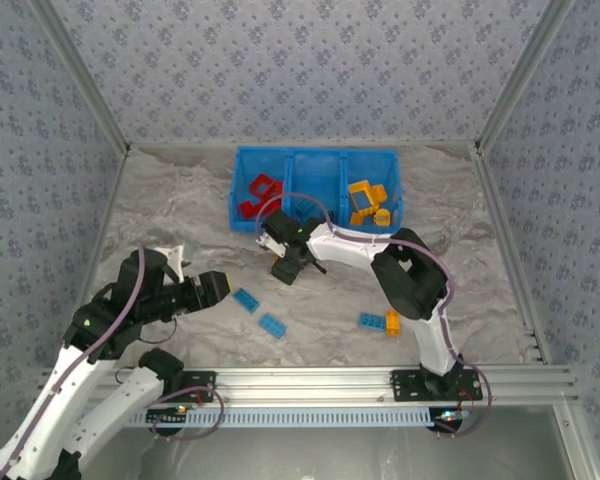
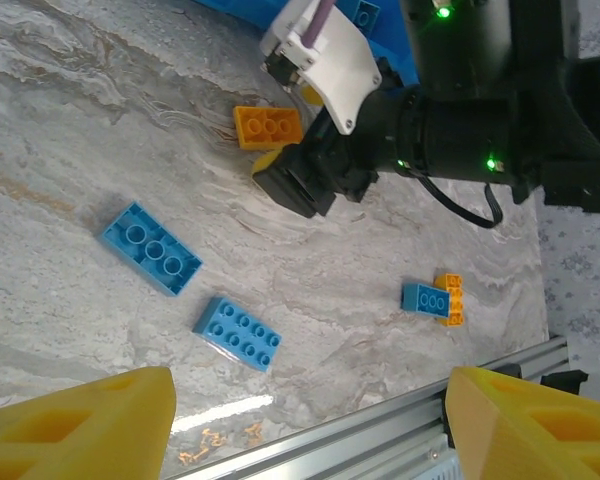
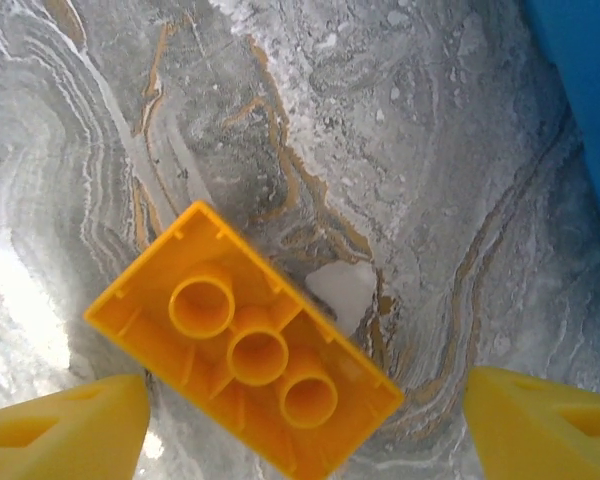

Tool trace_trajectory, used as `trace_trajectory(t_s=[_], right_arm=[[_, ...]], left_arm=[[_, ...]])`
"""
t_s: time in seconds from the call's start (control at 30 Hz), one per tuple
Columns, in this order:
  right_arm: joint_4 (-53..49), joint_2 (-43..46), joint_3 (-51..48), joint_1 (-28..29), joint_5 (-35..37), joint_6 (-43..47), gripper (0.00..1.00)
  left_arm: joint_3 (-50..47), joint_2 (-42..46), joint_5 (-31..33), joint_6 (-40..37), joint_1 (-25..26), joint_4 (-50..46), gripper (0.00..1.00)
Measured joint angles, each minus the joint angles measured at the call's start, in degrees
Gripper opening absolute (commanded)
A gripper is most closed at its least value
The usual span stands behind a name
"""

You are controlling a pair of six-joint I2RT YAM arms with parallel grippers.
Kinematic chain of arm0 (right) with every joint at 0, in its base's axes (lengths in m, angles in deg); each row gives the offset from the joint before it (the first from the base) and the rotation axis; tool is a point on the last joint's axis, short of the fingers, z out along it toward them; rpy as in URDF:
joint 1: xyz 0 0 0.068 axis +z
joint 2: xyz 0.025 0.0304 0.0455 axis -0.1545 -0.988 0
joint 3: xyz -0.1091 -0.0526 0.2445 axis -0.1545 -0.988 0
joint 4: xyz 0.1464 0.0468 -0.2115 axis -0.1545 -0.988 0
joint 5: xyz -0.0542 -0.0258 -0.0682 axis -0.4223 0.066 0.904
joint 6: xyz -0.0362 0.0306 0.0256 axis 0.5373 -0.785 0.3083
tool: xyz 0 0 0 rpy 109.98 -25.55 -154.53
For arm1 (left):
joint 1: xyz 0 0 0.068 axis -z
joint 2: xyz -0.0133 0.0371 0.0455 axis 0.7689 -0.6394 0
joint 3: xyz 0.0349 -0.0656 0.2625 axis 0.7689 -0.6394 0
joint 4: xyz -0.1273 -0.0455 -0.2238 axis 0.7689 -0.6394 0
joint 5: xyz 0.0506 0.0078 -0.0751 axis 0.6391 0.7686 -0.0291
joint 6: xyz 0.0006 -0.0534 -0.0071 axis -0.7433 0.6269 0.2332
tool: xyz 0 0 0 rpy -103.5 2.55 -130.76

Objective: Sort the legos into containers by color

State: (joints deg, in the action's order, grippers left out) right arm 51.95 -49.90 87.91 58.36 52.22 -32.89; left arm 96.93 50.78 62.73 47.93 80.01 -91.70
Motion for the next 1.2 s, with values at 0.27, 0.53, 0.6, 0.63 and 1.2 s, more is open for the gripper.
trace_trajectory(t_s=[0.27,0.53,0.6,0.63,1.2], right_arm=[[-1.5,-3.0,3.9,-1.6,-3.5,1.1,0.66],[-3.0,-3.3,4.6,-2.6,-7.8,0.7,0.48],[-3.0,-3.3,4.6,-2.6,-8.3,0.6,0.44],[-3.0,-3.3,4.5,-2.6,-8.4,0.5,0.42],[-0.7,26.3,-9.1,-8.7,-7.6,-7.4,0.34]], left_arm=[[0.0,0.3,-1.5,0.0,0.0,1.1,0.73],[0.1,0.3,-2.7,0.0,0.0,1.4,0.73],[0.1,0.3,-2.8,0.0,0.0,1.4,0.74],[0.1,0.3,-2.9,0.0,0.0,1.4,0.74],[1.2,-5.8,-6.4,2.4,0.8,9.7,0.75]])
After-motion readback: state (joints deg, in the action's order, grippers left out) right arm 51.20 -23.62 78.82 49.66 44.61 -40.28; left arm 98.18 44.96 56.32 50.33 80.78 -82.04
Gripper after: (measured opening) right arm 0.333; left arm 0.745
